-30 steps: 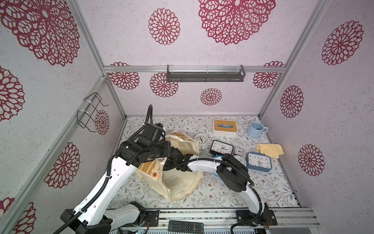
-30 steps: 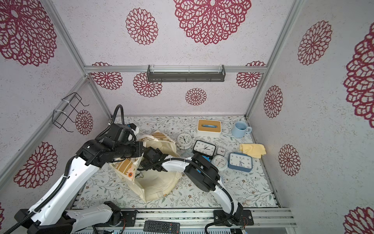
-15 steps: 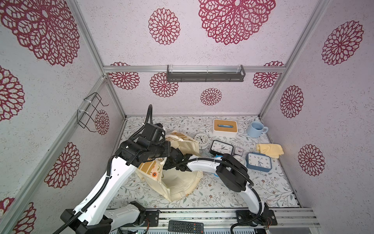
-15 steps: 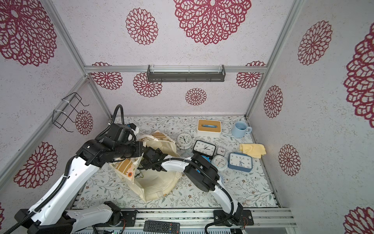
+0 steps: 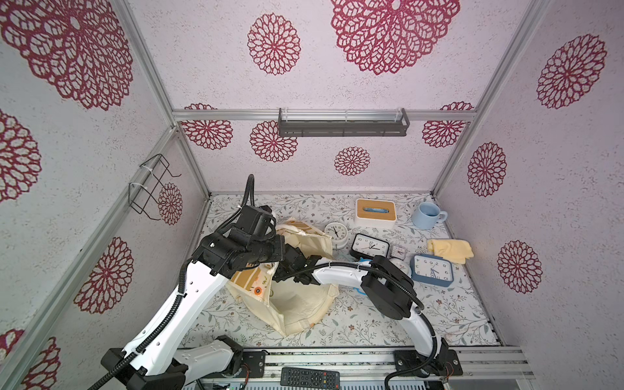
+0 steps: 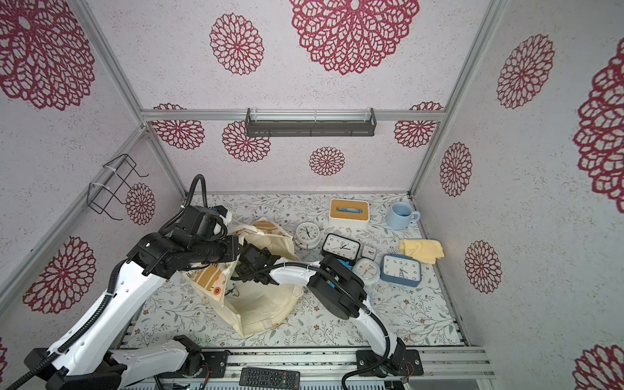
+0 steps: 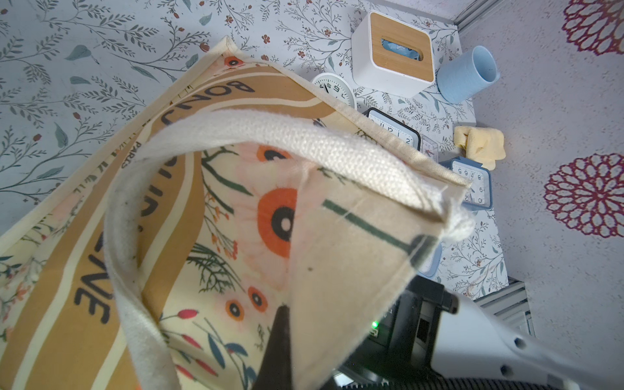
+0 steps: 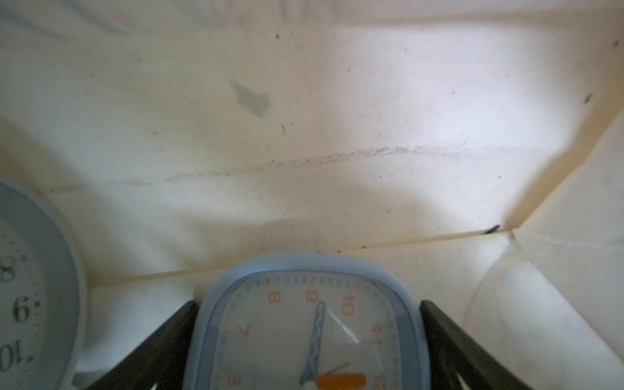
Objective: Take the alarm clock out of the canvas bag
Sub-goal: Pick up the alarm from the canvas bag, then place the alarm at the center of the board.
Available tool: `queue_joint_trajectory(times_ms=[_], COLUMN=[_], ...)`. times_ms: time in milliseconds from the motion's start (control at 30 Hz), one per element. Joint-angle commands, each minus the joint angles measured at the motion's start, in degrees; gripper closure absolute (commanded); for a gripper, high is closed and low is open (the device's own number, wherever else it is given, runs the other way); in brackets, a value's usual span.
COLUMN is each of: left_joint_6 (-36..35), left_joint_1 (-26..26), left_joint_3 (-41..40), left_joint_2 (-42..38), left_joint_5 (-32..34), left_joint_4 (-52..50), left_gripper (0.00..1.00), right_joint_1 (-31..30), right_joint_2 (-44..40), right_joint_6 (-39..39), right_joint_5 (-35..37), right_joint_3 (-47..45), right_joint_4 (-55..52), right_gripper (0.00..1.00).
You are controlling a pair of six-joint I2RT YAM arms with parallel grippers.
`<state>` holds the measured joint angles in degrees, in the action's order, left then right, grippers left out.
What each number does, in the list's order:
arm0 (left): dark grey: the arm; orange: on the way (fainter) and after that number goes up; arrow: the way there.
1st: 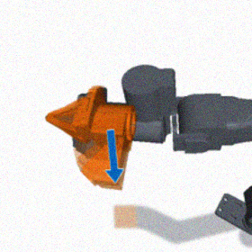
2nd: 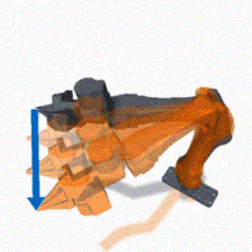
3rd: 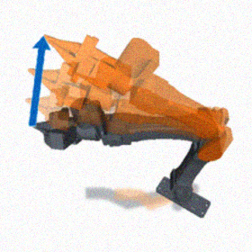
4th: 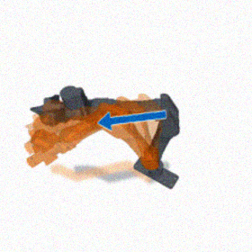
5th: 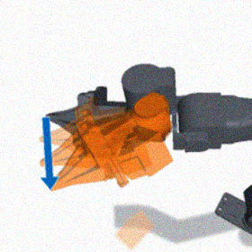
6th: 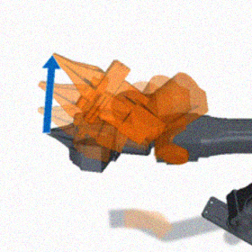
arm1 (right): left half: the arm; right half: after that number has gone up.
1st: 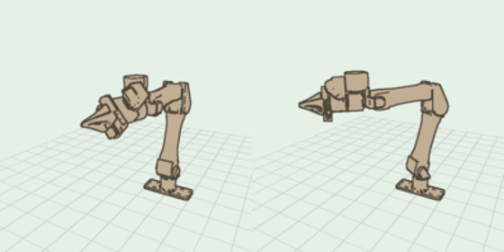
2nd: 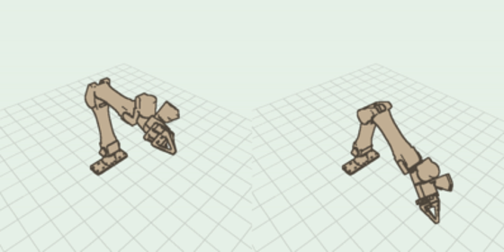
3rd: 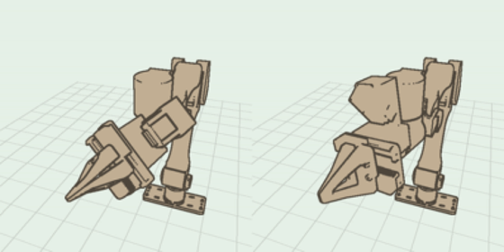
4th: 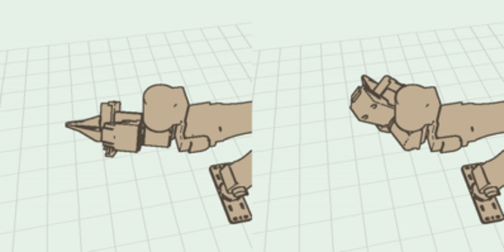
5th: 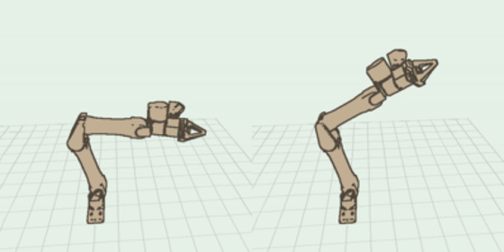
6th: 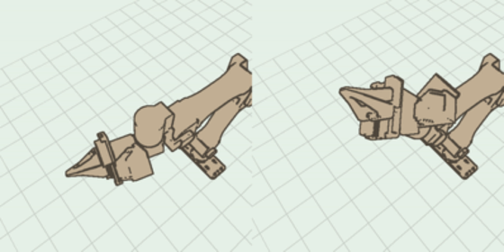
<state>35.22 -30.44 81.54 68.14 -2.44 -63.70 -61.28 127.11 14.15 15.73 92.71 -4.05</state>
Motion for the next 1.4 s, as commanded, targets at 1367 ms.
queue_joint_trajectory(times_ms=[1367], left_joint_6=[2.92], left_joint_1=[0.42], left_joint_3=[2.83], left_joint_2=[1.85], left_joint_5=[-0.92], left_joint_4=[8.23], left_gripper=[1.0], right_joint_1=[13.44], right_joint_2=[-70.4], right_joint_6=[13.04], right_joint_5=[2.04], right_joint_3=[-34.53], right_joint_4=[-29.72], right_gripper=[0.24])
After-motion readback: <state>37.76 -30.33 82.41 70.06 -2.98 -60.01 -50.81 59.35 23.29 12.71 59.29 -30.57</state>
